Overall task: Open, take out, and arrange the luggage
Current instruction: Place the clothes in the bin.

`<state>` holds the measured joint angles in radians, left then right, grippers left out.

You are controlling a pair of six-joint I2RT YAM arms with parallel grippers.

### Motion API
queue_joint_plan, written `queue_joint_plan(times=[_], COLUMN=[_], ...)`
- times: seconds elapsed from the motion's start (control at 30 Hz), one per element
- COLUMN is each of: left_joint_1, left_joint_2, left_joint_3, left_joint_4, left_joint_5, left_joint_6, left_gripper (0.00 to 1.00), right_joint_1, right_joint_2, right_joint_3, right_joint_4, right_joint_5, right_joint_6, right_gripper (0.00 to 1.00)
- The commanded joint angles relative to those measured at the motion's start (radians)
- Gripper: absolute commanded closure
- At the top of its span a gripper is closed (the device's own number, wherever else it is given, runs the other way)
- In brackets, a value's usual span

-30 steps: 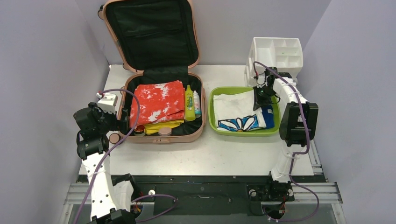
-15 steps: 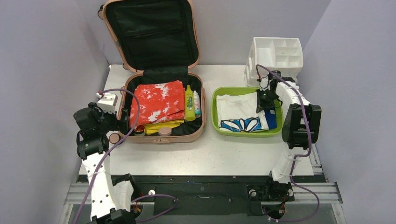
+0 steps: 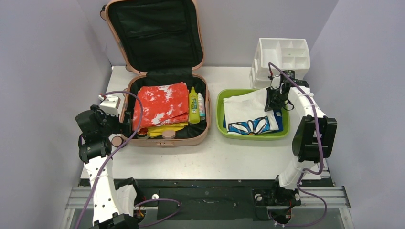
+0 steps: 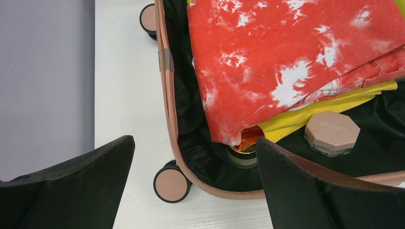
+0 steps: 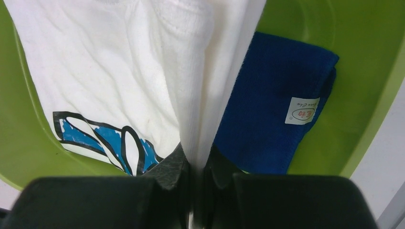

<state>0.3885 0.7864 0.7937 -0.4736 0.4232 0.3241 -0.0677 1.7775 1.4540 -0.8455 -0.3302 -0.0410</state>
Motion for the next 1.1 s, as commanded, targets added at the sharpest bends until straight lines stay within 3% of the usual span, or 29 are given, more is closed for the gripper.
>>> queue_joint_plan(times=[0.0,0.37,0.47,0.57,0.7,0.97,1.07], left_joint_1=[0.012,0.016,0.017,0.017,0.018,0.018,0.018], left_joint_2=[0.001,-0.002,-0.003,-0.004,-0.004,-0.003,0.005], left_joint_3=[0.001,0.001,0.000,-0.002,-0.002,-0.002,0.005], left_joint_4=[0.046,0.046,0.044,0.045,0.043,0.047,0.042], left_joint_5=[0.002,0.004,0.007,0.010,0.014,0.025,0.059], left_joint_6=[-0.011,-0.016,-0.016,-0.016,-0.015,-0.013,-0.003], left_gripper=[0.04,0.04,0.04,0.04,0.04,0.04,0.04], right_joint_1=[-0.031,-0.055,-0.055,-0.056,-0.058,-0.048,-0.005], right_joint_2=[-0.065,-0.033,0.003,0.022,0.001,-0.229,-0.339], right_joint_3=[-0.018,-0.056,-0.042,-0.021,-0.031,-0.081,-0.090], right_joint_4=[0.059,0.077,0.077,0.083,0.124,0.225,0.265], right_joint_5=[0.004,0.010,0.029,0.061,0.168,0.316,0.272], right_joint_6=[0.010,0.002,-0.004,-0.008,0.005,-0.010,-0.064], right_gripper=[1.00,0.99,0.80,0.67,0.40,0.32,0.25])
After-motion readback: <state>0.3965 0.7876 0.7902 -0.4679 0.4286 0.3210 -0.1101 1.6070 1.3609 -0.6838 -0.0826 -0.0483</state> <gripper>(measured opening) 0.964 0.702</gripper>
